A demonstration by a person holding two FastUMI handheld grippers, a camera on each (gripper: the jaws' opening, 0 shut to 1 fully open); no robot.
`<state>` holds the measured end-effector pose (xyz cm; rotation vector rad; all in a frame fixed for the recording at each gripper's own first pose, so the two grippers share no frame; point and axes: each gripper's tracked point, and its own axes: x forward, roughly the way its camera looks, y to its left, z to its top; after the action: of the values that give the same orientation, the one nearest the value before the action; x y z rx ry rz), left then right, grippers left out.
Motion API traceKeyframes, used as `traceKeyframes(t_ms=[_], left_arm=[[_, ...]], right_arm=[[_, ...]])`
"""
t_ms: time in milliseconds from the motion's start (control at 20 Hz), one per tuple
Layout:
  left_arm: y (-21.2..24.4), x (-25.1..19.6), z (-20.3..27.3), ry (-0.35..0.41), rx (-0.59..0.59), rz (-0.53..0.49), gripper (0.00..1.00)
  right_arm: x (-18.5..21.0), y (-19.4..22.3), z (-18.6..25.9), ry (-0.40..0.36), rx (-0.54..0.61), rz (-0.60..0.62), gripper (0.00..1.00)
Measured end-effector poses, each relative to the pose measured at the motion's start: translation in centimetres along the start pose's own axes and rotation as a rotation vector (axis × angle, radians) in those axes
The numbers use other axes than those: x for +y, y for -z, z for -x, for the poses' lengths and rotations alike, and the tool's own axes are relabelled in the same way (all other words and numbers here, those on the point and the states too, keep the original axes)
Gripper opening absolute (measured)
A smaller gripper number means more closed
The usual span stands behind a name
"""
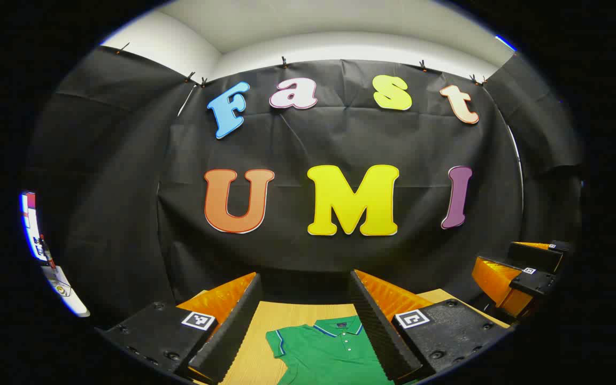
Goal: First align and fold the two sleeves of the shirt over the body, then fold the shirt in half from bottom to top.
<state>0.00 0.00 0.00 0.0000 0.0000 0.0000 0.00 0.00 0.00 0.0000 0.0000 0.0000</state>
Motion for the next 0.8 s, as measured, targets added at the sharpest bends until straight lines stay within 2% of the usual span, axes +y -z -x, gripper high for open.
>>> traceKeyframes(t_ms=[450,700,800], left_arm=[[0.4,0.1,-1.1,-0.006,0.015,0.0,1.0],[0.7,0.0,-1.5,-0.01,0.027,-0.001,1.0],[0.8,-0.1,-1.5,-0.01,0.03,-0.003,1.0]], right_arm=[[0.3,0.1,-1.3,-0.02,0.011,0.001,0.96],[0.3,0.6,-2.0,-0.027,0.026,-0.001,0.93],[0.0,0.7,-2.2,-0.024,0.032,0.0,0.96]])
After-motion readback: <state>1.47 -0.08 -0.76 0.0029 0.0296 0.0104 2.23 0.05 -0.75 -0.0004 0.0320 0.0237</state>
